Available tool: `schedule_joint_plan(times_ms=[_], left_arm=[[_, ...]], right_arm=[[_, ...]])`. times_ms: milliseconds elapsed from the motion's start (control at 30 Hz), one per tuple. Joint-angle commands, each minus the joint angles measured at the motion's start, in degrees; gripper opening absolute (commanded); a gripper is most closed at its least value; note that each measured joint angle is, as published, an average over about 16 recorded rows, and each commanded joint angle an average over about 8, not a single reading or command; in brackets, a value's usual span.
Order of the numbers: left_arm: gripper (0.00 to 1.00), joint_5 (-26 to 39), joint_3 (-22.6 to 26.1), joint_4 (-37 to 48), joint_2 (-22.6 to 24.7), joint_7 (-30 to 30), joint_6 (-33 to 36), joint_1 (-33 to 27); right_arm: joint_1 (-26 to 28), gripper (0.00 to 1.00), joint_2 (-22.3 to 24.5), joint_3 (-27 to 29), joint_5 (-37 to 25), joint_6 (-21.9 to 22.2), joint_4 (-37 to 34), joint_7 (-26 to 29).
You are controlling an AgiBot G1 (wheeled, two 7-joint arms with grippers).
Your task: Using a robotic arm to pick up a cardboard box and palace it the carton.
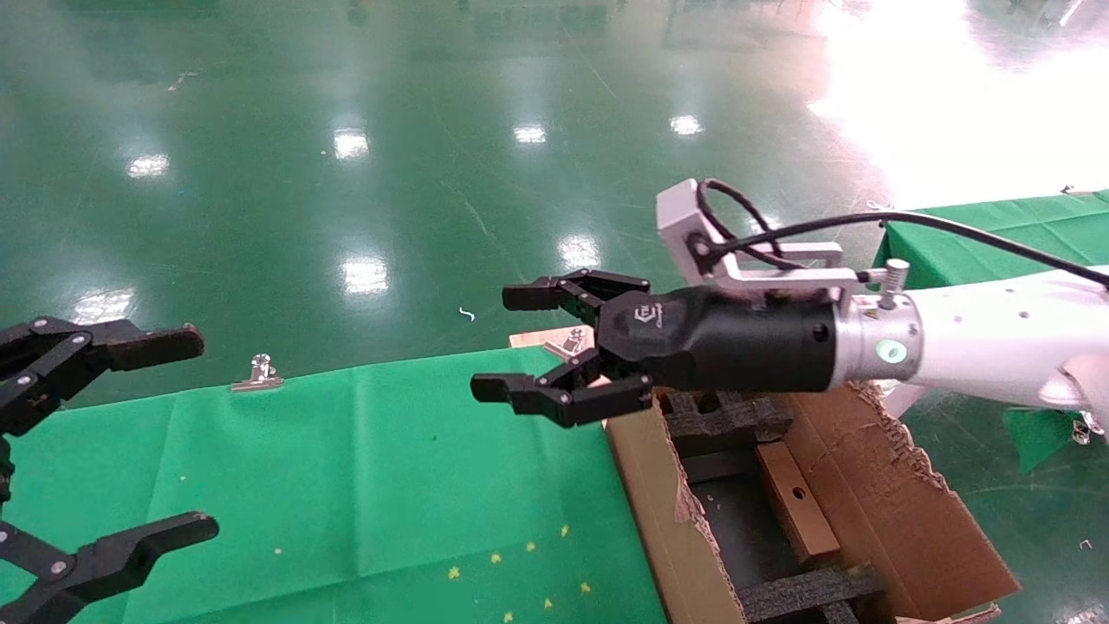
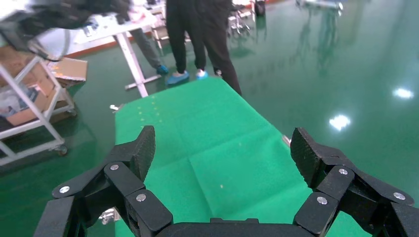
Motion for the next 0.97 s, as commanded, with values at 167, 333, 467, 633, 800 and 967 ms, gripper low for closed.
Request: schedule_joint_plan(times_ms=[167,333,467,633,800,967], left_arm=[[1.00,0.00,0.00,0.00,0.00,0.00,0.00,0.00],[1.00,0.00,0.00,0.00,0.00,0.00,0.00,0.00],[1.00,0.00,0.00,0.00,0.00,0.00,0.00,0.00],[1.00,-0.01,0.00,0.01,-0.01,0.01,-0.02,0.01],[1.00,-0.02,0.01,0.02,-0.01,0.01,-0.02,0.01],[1.00,-0.02,0.01,0.02,-0.01,0.01,-0.02,0.01]], right_arm=[[-5.48,1.00,2.90,5.86,2.39,0.22,9.93,-0.44],[-10.04,1.00,5.30,10.73,4.37,0.39,18.18,-0.81],[-13.25,1.00,7.00,14.17,5.77,0.50,24.02,-1.07],[-15.89,1.00,8.38,16.98,7.00,0.50,28.87,-1.27],[-16.19,1.00,8.54,17.28,7.21,0.55,29.31,-1.31],[-15.75,1.00,8.31,16.82,7.01,0.57,28.51,-1.30]])
